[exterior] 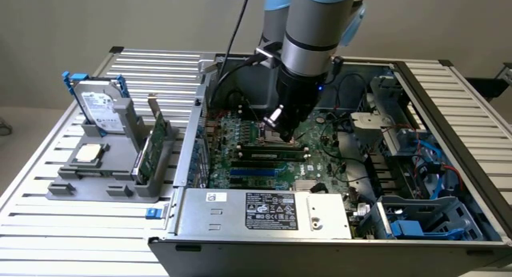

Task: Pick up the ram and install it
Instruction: 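Press down the ram until it locks into place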

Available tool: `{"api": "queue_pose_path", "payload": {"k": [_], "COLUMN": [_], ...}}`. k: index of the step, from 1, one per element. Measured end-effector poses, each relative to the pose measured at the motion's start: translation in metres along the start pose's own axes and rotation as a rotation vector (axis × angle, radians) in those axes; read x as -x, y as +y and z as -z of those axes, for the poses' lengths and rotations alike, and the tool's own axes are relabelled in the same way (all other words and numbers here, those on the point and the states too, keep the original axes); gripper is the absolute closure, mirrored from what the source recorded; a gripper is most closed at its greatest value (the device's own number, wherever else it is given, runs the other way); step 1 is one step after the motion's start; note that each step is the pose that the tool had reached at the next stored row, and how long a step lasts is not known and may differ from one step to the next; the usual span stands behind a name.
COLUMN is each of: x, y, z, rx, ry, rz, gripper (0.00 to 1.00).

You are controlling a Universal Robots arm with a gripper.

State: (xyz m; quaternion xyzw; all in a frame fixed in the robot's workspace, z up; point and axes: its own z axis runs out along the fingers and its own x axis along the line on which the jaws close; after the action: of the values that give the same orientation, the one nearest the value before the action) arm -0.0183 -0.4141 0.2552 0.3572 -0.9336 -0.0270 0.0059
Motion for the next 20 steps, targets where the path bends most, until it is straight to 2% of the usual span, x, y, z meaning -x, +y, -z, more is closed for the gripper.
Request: {"api": "queue_pose_path", "payload": {"k": [6,15,20], "x": [0.0000,0.0000,0.0000], "y": [0.0000,0.0000,0.0000], "z": [0.0000,0.0000,0.0000], "rx": [-0.0058,-0.0183,-0.0215], "ry": [0.0003,0.0046,0.0038], "rz": [-0.078,-0.185,-0.252], "gripper": [0.89,0.89,0.89]}}
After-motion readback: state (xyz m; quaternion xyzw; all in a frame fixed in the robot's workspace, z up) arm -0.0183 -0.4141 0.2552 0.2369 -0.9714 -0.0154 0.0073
